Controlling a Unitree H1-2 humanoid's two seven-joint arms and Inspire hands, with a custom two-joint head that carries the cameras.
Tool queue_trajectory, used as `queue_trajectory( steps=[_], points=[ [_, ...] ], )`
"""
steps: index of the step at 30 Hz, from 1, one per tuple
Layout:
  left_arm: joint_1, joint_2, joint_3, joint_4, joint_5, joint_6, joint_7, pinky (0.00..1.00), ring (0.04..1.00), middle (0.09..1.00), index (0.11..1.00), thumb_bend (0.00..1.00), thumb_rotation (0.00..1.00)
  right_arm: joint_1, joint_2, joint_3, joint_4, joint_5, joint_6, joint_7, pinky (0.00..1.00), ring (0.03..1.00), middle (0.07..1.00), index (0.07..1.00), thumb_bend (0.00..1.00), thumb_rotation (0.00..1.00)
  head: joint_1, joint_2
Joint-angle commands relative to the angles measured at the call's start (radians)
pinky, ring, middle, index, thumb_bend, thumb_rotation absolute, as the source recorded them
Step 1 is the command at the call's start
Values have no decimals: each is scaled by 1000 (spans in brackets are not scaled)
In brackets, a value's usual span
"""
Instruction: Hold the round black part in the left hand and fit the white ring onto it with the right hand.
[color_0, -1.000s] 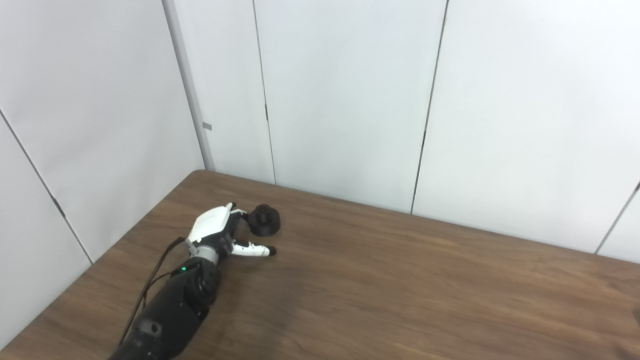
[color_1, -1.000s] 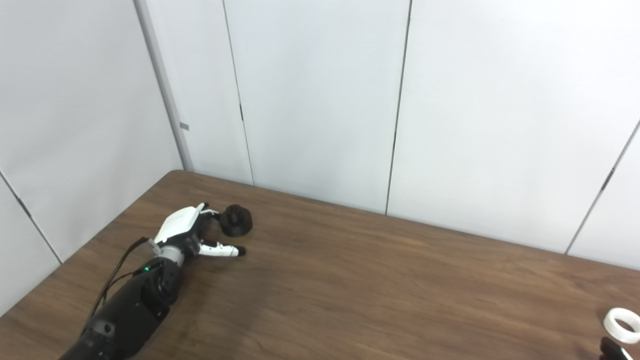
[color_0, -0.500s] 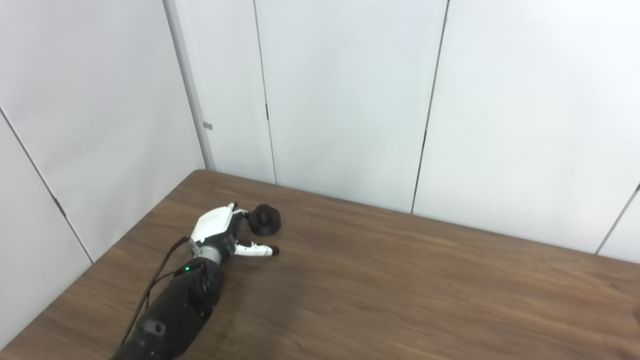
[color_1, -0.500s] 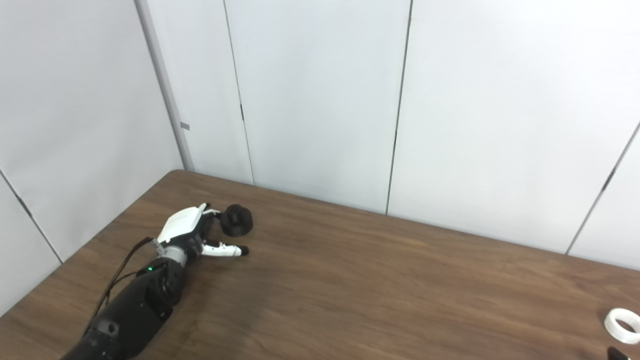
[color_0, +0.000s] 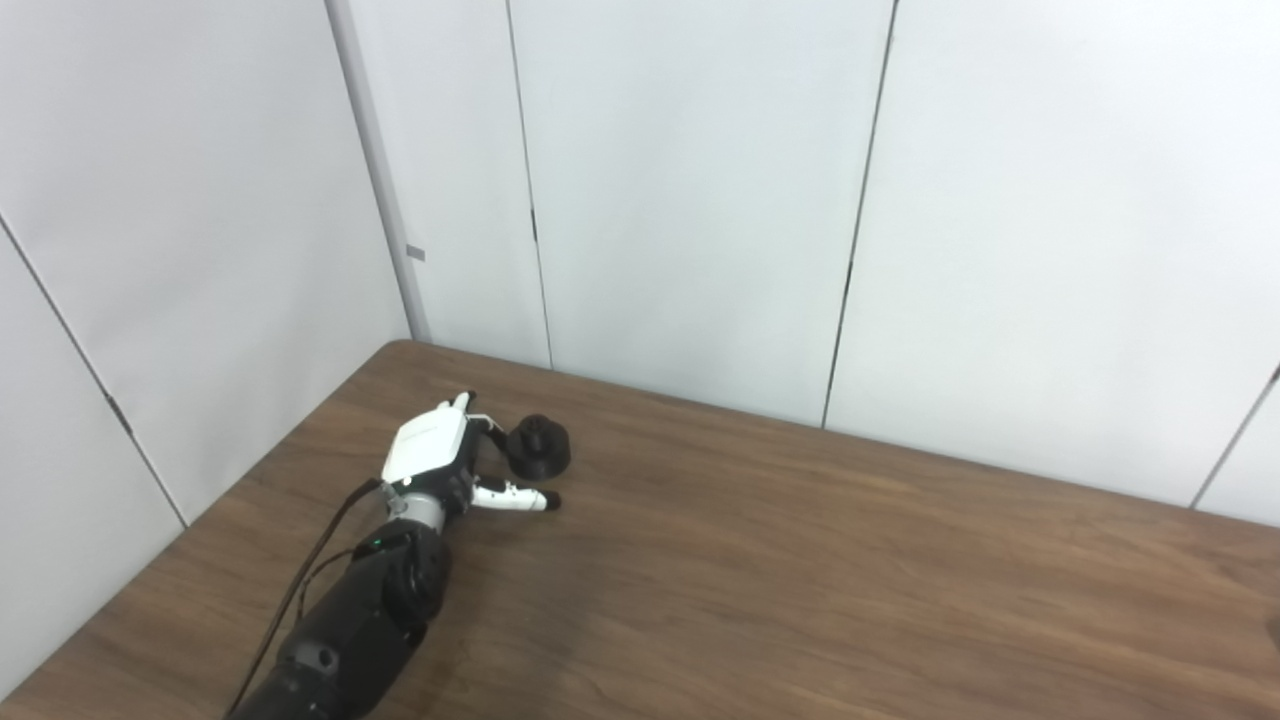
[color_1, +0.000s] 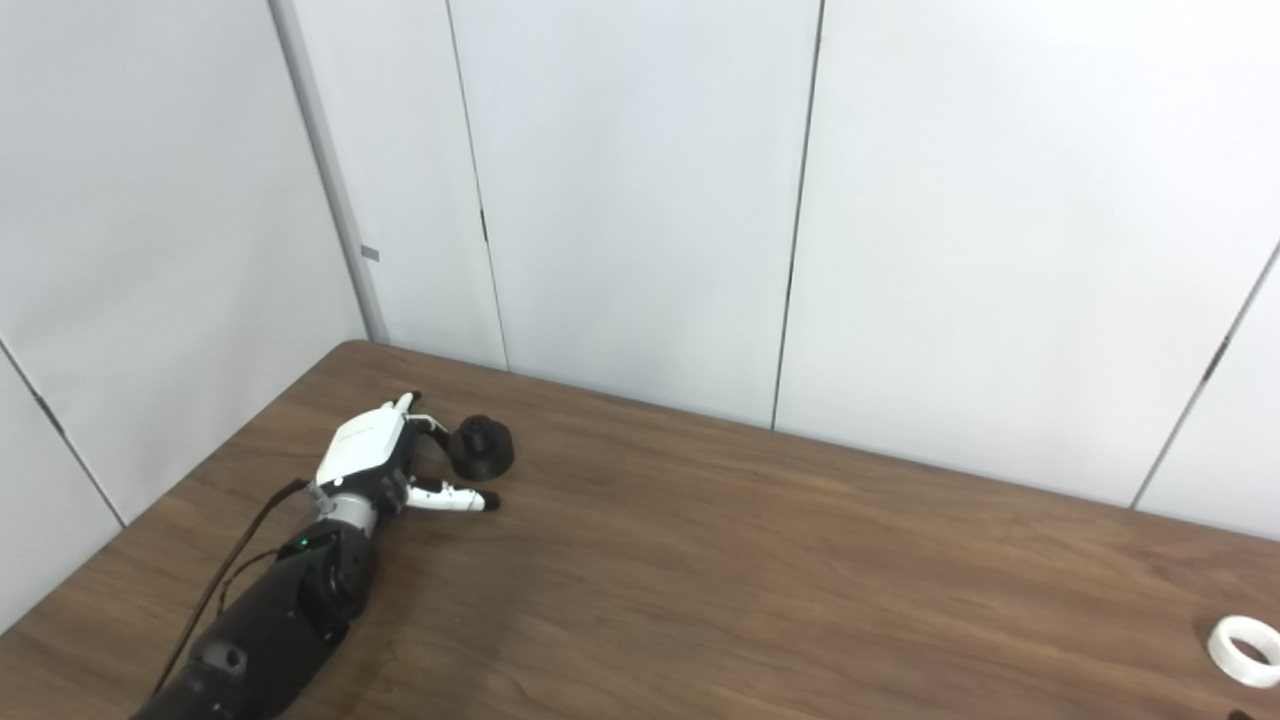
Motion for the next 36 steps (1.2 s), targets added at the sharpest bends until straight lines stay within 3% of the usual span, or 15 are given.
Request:
queue_trajectory(
  steps=[1, 8, 9, 10, 14, 15, 16, 18, 31, 36],
  points=[
    [-1, -19, -19, 29, 12, -13, -1, 1000, 1000, 998, 612, 923, 190, 18, -22, -11, -20, -7, 17, -1, 879, 950, 944, 901, 755, 753, -2, 2],
    [-11, -32, -25, 79, 8, -63, 50, 1000, 1000, 966, 558, 854, 90, 22, -24, -11, -17, -5, 11, 2, 889, 957, 949, 906, 774, 766, -4, 5],
    [-12, -34, -25, 85, 7, -66, 55, 1000, 1000, 965, 524, 692, 74, 22, -23, -12, -15, -4, 10, 2, 891, 957, 949, 906, 779, 769, -4, 5],
    [-12, -37, -23, 86, 4, -68, 58, 1000, 1000, 965, 508, 610, 68, 22, -22, -13, -13, 1, 8, 2, 892, 957, 948, 904, 780, 768, -5, 5],
    [-11, -44, -22, 77, 0, -39, 40, 1000, 1000, 971, 493, 528, 70, 23, -22, -15, -16, 14, 12, 6, 894, 961, 951, 902, 788, 745, -7, 8],
    [-12, -46, -24, 73, 1, -25, 30, 1000, 1000, 976, 553, 790, 138, 24, -22, -14, -18, 14, 13, 6, 894, 962, 952, 903, 787, 743, -7, 8],
    [-13, -46, -28, 72, 2, -16, 19, 1000, 1000, 981, 578, 884, 174, 25, -22, -14, -19, 13, 14, 5, 893, 961, 952, 904, 785, 743, -7, 8],
    [-15, -45, -36, 70, 4, -6, 5, 1000, 1000, 993, 612, 977, 236, 26, -22, -13, -22, 10, 15, 3, 889, 959, 950, 905, 789, 748, -7, 9],
    [-33, -60, -64, 111, 18, -1, 29, 1000, 1000, 992, 589, 1000, 278, 29, -21, -12, -30, 8, 19, 3, 889, 955, 945, 901, 816, 754, -10, 10],
    [-31, -53, -69, 95, 10, 9, 8, 1000, 1000, 998, 597, 1000, 280, 29, -20, -12, -33, 6, 20, 3, 879, 955, 946, 908, 814, 753, -7, 8]
  ],
)
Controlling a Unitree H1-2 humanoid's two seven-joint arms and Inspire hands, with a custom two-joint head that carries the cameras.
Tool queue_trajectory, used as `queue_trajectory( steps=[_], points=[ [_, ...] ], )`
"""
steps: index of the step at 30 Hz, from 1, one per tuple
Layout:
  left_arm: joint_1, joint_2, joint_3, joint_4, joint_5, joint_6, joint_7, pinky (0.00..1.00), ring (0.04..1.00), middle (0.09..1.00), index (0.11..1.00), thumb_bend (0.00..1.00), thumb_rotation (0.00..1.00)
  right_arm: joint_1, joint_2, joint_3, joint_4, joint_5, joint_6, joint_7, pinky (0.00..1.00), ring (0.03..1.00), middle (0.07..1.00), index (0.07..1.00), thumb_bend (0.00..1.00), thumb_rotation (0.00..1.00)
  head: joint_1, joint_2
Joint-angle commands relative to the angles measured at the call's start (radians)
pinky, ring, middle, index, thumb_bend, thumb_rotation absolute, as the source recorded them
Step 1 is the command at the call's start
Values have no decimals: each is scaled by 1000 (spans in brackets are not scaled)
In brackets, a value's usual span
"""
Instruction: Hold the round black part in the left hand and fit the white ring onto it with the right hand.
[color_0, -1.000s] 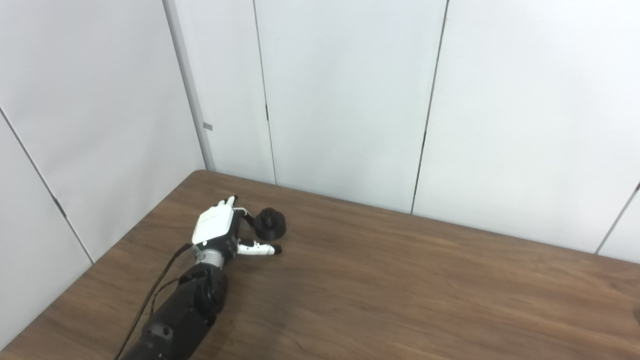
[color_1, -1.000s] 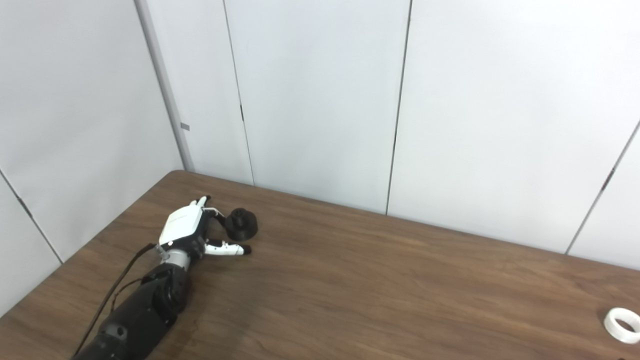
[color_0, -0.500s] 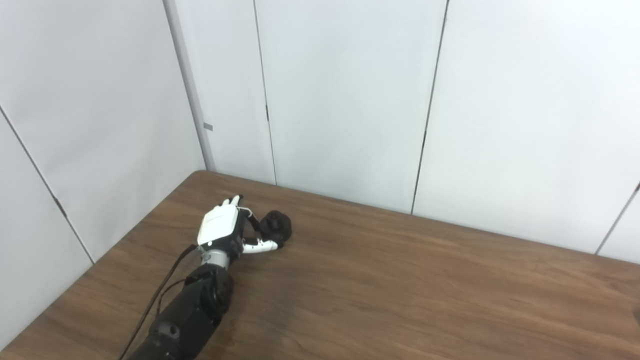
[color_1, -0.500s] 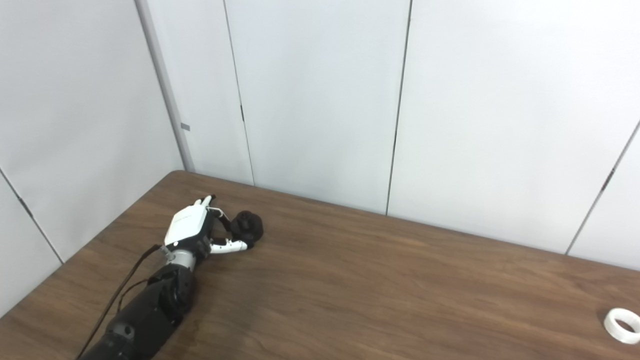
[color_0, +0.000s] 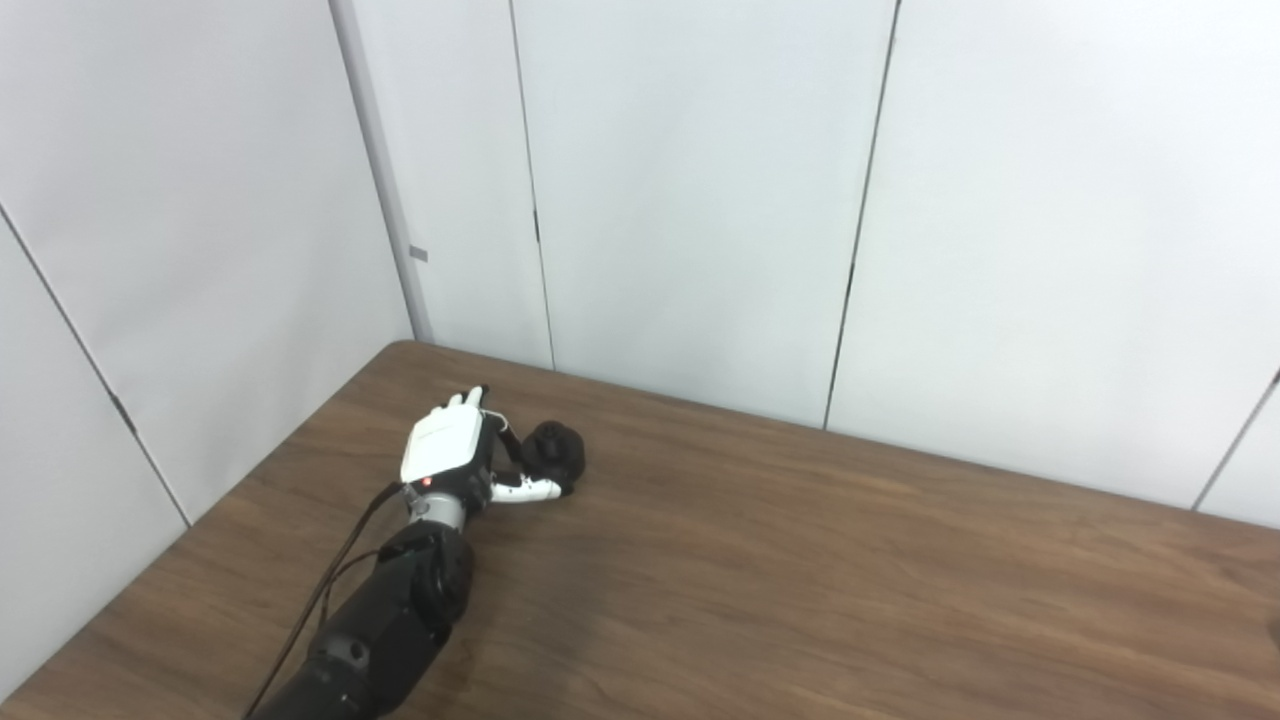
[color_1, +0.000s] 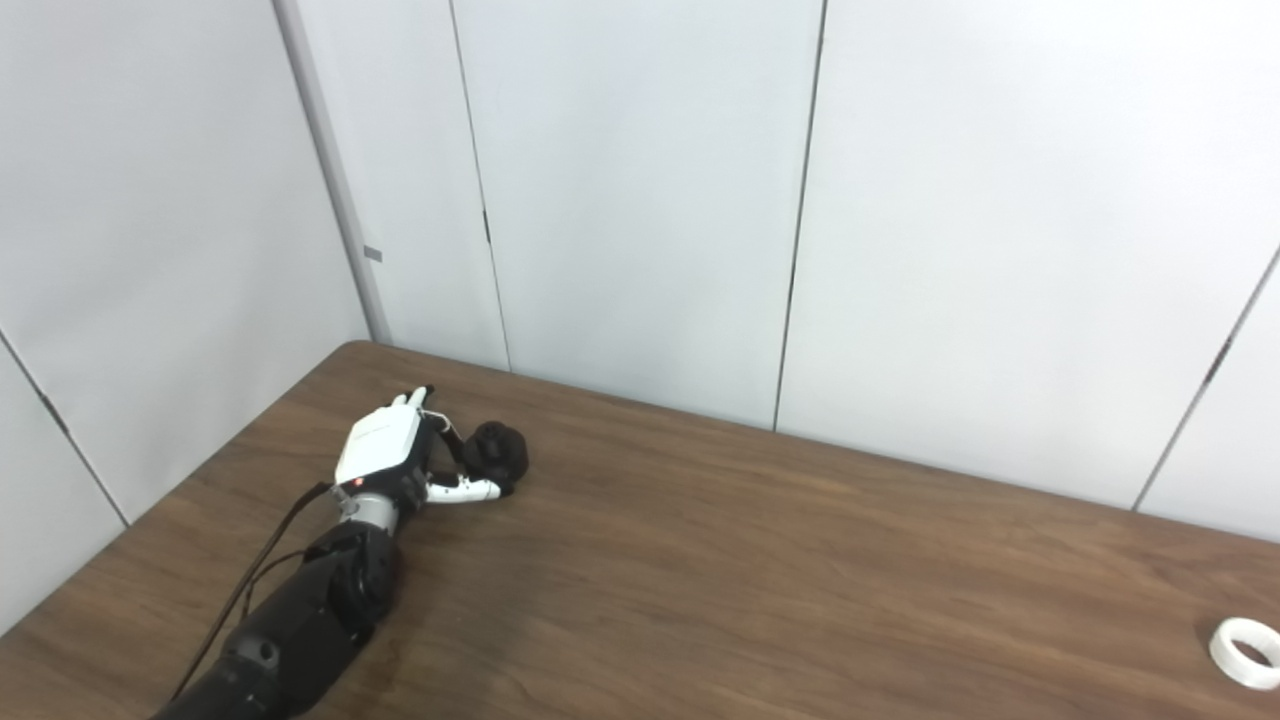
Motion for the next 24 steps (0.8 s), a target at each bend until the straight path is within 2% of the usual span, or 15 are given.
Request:
queue_trajectory(
  steps=[1, 8, 24],
  points=[
    [14, -22, -33, 20, 4, 13, -65, 1000, 1000, 998, 598, 1000, 282, 11, -18, -7, -10, -7, 3, 1, 879, 954, 945, 907, 816, 758, -1, 1],
    [20, -17, -32, 15, -1, 15, -71, 1000, 1000, 1000, 612, 1000, 264, 10, -17, -6, -14, -12, 9, 0, 875, 951, 944, 905, 814, 759, 0, 0],
    [4, -10, -61, 0, -8, 101, -160, 1000, 1000, 1000, 797, 1000, 332, 8, -13, -3, -14, -17, 11, -2, 883, 949, 944, 907, 782, 758, -1, -4]
  ],
)
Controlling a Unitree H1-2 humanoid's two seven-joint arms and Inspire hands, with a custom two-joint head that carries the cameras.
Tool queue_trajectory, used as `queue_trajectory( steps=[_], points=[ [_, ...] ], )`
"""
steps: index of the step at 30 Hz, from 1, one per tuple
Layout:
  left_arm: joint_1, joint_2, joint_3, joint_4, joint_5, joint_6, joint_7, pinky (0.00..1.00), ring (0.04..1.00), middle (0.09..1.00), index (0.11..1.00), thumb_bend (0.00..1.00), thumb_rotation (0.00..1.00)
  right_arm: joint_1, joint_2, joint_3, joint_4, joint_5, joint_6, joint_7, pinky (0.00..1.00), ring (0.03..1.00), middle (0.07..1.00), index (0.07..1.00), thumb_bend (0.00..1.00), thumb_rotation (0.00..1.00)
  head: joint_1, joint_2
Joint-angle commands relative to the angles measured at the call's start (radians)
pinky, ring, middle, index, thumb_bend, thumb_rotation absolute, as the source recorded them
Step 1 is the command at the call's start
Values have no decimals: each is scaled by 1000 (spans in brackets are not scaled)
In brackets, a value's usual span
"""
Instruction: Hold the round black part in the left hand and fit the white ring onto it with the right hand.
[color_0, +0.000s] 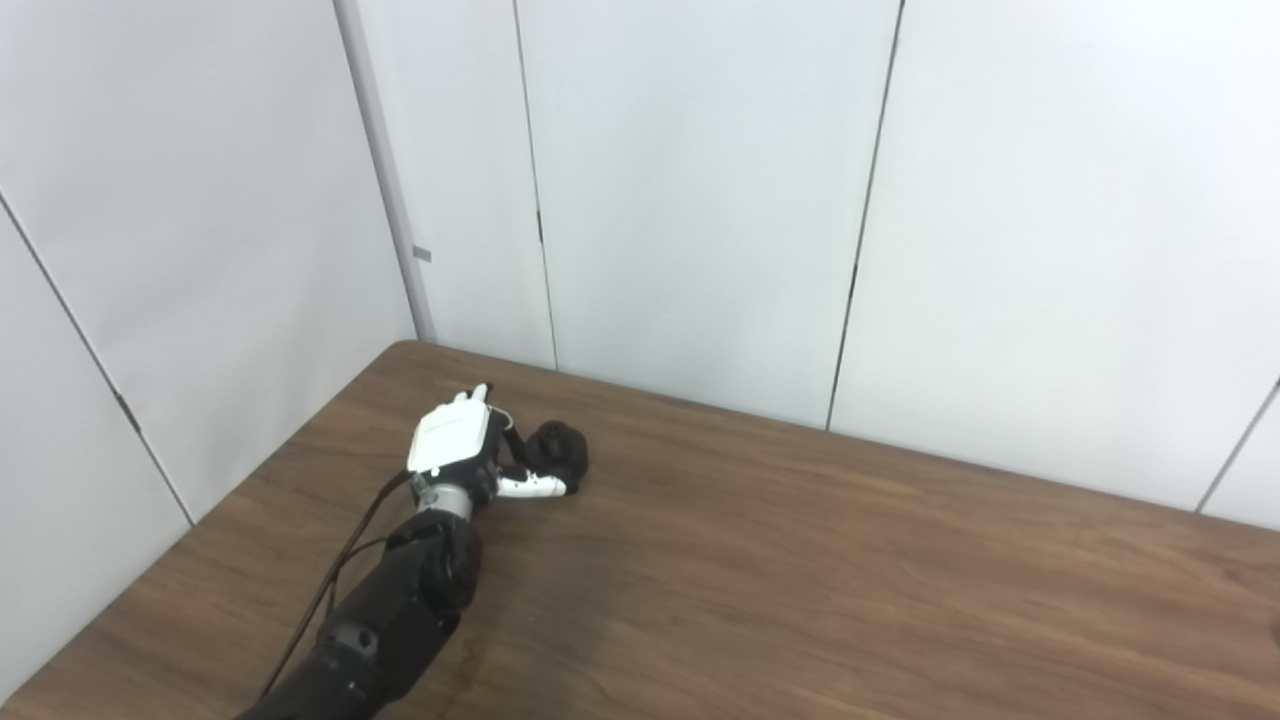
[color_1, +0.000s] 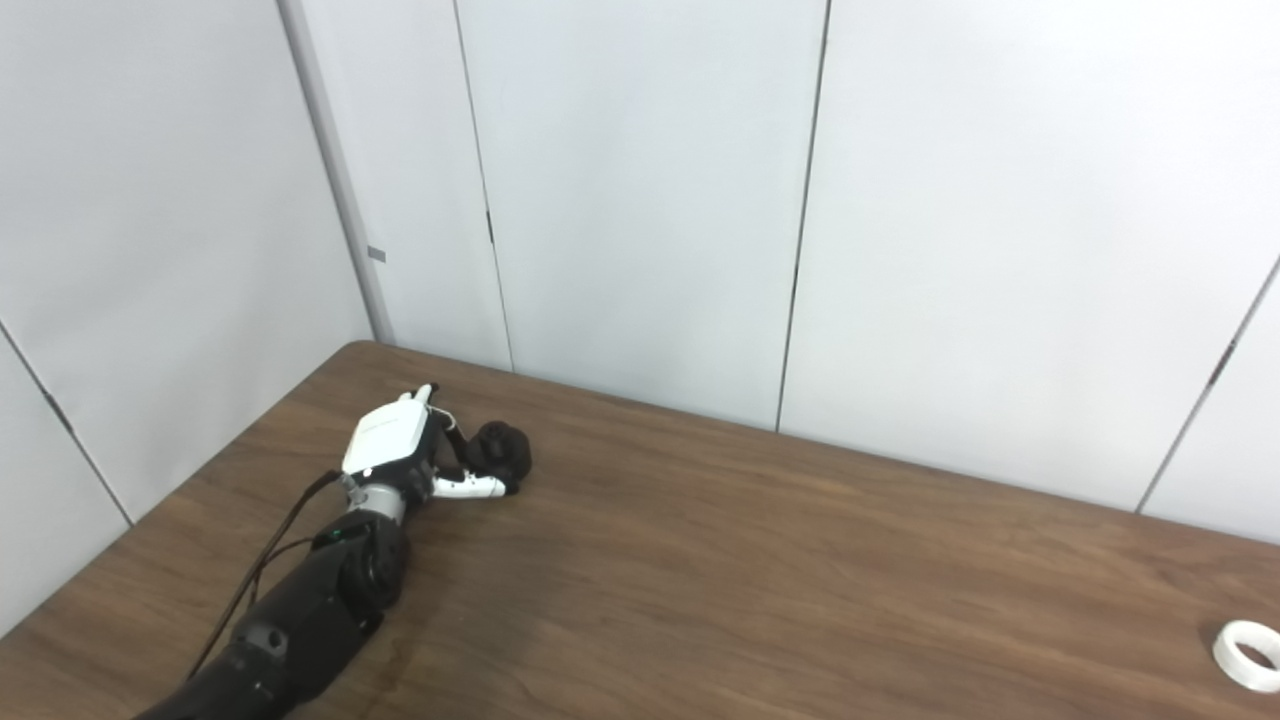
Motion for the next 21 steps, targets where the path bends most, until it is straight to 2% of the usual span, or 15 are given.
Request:
queue_trajectory(
  steps=[1, 7, 12, 17, 21],
  points=[
    [21, -18, -41, 20, -7, 23, -109, 1000, 1000, 1000, 819, 1000, 342, 7, -12, -5, -11, -4, 11, -1, 881, 949, 944, 907, 783, 756, -1, 0],
    [27, -17, -43, 11, -7, 34, -117, 1000, 1000, 1000, 915, 1000, 351, 5, -12, -4, -1, -5, 0, 0, 885, 946, 938, 904, 793, 757, 1, 0],
    [34, -7, -43, -27, -7, 60, -137, 1000, 1000, 1000, 941, 1000, 360, 2, -12, -1, 1, -6, -6, 2, 886, 945, 940, 904, 760, 758, 4, -3],
    [42, 14, -42, -89, -2, 104, -197, 1000, 1000, 1000, 950, 1000, 360, -2, -9, 0, 5, -6, -2, 0, 902, 946, 938, 901, 765, 754, 4, -7],
    [62, 18, 10, -165, 33, 111, -272, 1000, 1000, 1000, 964, 1000, 347, -3, -9, 1, 8, -15, -8, -5, 900, 943, 937, 902, 744, 754, 4, -7]
  ],
)
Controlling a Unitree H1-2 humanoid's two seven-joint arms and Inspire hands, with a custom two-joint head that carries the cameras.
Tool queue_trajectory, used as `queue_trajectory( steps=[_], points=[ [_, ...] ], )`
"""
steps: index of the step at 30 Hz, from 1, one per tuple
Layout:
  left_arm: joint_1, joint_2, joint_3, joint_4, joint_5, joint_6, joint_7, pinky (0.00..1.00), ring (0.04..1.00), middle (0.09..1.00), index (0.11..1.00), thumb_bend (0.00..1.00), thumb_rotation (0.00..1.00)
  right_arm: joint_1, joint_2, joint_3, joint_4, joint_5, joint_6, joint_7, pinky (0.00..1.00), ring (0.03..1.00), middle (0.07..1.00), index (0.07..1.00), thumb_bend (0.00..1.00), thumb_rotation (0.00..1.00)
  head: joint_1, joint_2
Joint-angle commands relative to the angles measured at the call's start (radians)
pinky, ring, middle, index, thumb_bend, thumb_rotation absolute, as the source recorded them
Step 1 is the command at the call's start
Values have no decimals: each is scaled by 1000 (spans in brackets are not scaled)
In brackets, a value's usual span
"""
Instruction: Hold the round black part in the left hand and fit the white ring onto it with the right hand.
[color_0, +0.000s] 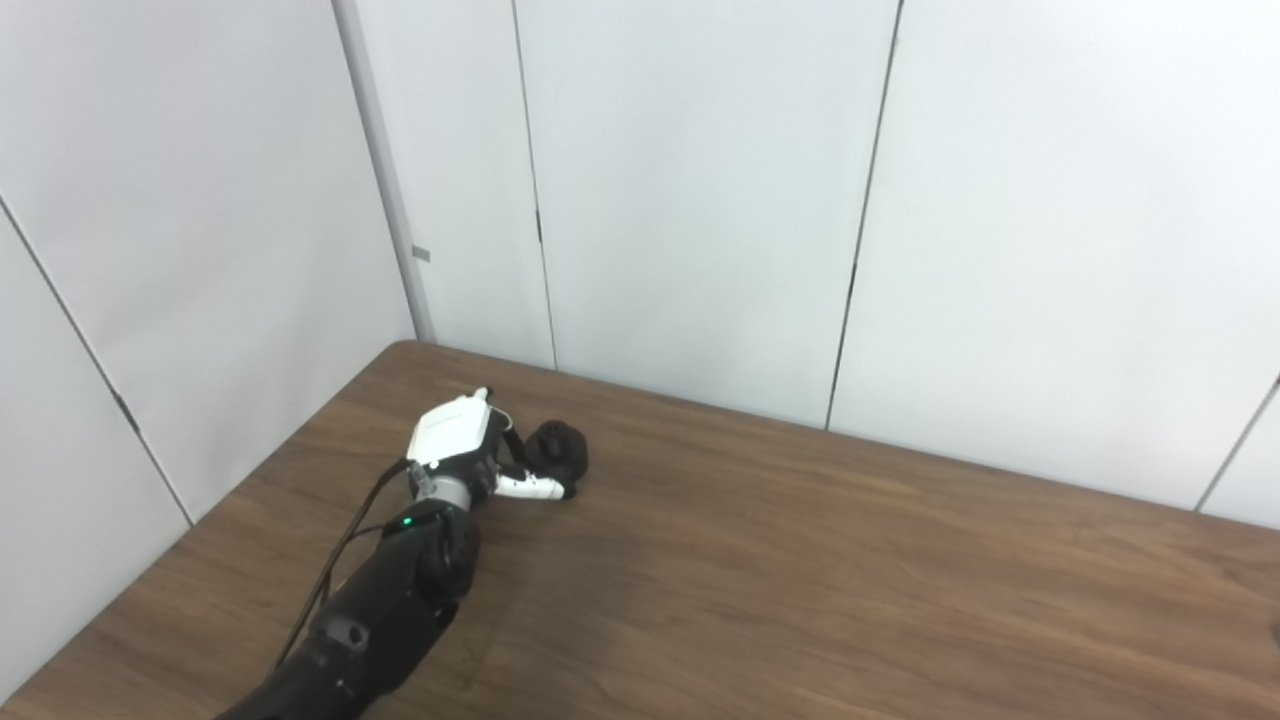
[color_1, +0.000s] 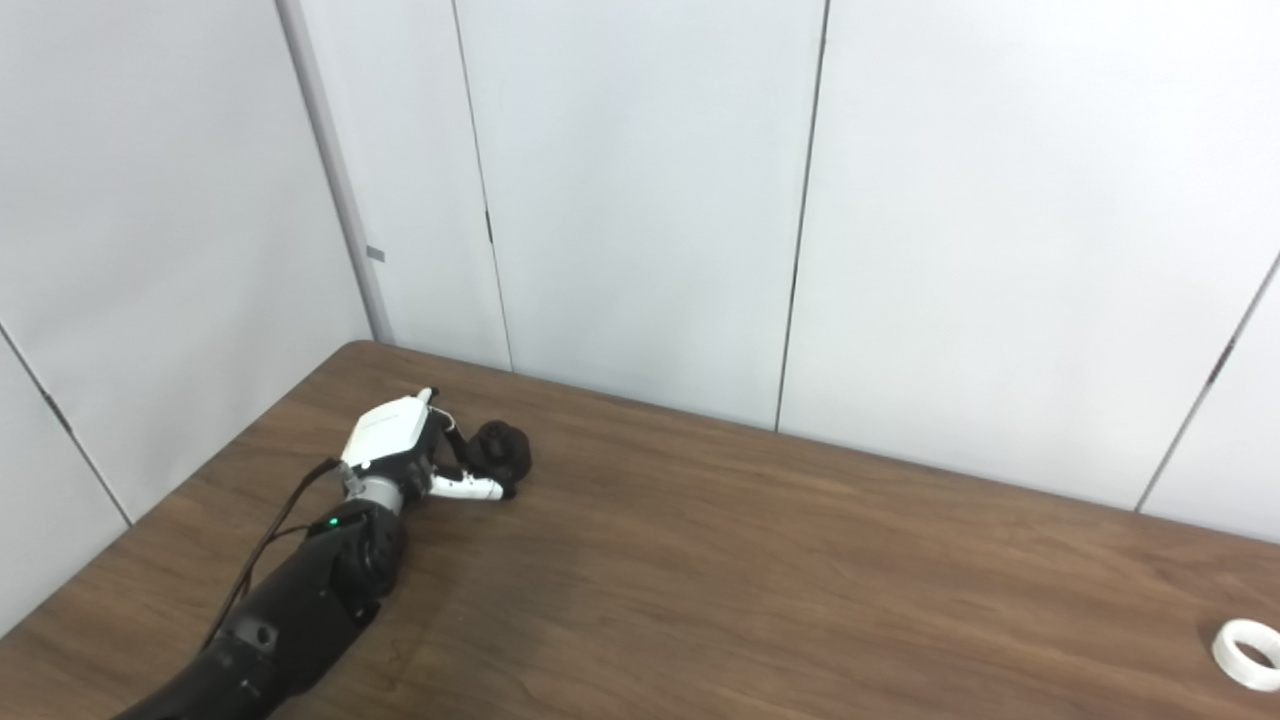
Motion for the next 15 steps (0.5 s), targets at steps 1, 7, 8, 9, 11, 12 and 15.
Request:
queue_trajectory(
  steps=[1, 7, 8, 9, 11, 12, 15],
  points=[
    [42, -16, 17, -44, 25, 10, -118, 1000, 1000, 1000, 970, 1000, 344, -1, -9, -2, 1, -12, 2, -4, 900, 942, 936, 904, 744, 757, 1, -1],
    [103, -70, 178, -252, 188, 10, -336, 1000, 1000, 1000, 978, 1000, 347, -6, -8, 5, 0, -15, 2, -2, 920, 951, 942, 910, 718, 765, 3, -6],
    [116, -83, 201, -289, 217, 10, -376, 1000, 1000, 1000, 986, 1000, 351, -8, -8, 5, 2, -16, 1, -3, 920, 952, 944, 912, 718, 766, 3, -6],
    [126, -95, 220, -317, 244, 10, -411, 1000, 1000, 1000, 989, 1000, 353, -9, -8, 6, 4, -19, 1, -4, 920, 952, 944, 913, 715, 765, 4, -7],
    [146, -116, 247, -366, 289, 10, -474, 1000, 1000, 1000, 990, 1000, 361, -12, -7, 6, 3, -23, 9, -7, 916, 949, 943, 914, 717, 765, 5, -9],
    [153, -124, 257, -383, 305, 10, -497, 1000, 1000, 1000, 988, 1000, 361, -13, -6, 6, 4, -23, 11, -8, 917, 949, 944, 915, 715, 762, 5, -10],
    [167, -136, 272, -413, 347, 10, -556, 1000, 1000, 1000, 984, 1000, 370, -17, -5, 7, 7, -24, 11, -8, 918, 949, 944, 912, 715, 761, 7, -12]
  ],
)
